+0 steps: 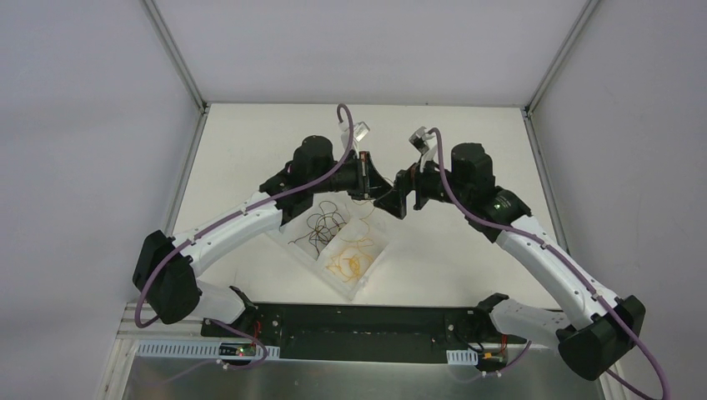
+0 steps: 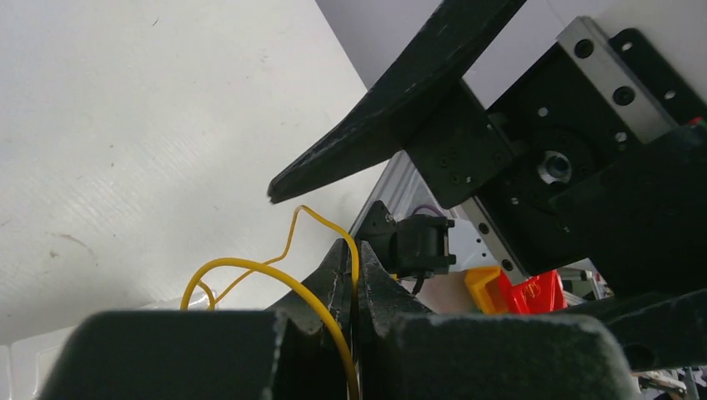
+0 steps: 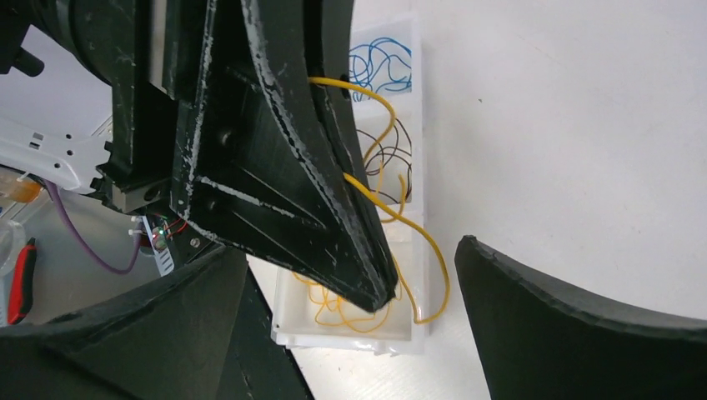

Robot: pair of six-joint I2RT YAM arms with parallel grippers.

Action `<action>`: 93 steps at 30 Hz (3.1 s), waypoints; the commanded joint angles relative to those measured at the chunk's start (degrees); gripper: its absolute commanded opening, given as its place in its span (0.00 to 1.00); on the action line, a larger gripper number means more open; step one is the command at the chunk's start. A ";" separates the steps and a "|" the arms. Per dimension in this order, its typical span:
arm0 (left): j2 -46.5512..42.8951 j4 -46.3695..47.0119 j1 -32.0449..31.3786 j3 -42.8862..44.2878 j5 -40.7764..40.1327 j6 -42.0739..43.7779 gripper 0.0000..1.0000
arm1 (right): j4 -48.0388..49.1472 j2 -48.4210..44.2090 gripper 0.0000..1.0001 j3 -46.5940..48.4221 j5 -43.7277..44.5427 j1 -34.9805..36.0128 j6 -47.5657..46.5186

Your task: Untangle the cables

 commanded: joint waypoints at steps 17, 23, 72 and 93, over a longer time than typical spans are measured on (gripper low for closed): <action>-0.37 8.82 3.51 0.73 5.02 -13.79 0.00 | 14.69 -0.27 0.07 -6.55 10.93 4.19 4.91; -1.35 6.58 4.21 -1.15 4.28 -13.27 0.00 | 13.12 -0.83 0.00 -5.36 8.31 4.19 5.23; -16.12 -16.19 11.49 -12.15 19.17 20.32 0.67 | -1.49 -2.34 0.00 -11.52 5.96 3.61 5.83; -14.68 -35.18 11.77 -6.02 8.57 49.31 0.61 | -5.02 -3.03 0.00 -9.32 3.09 2.37 2.15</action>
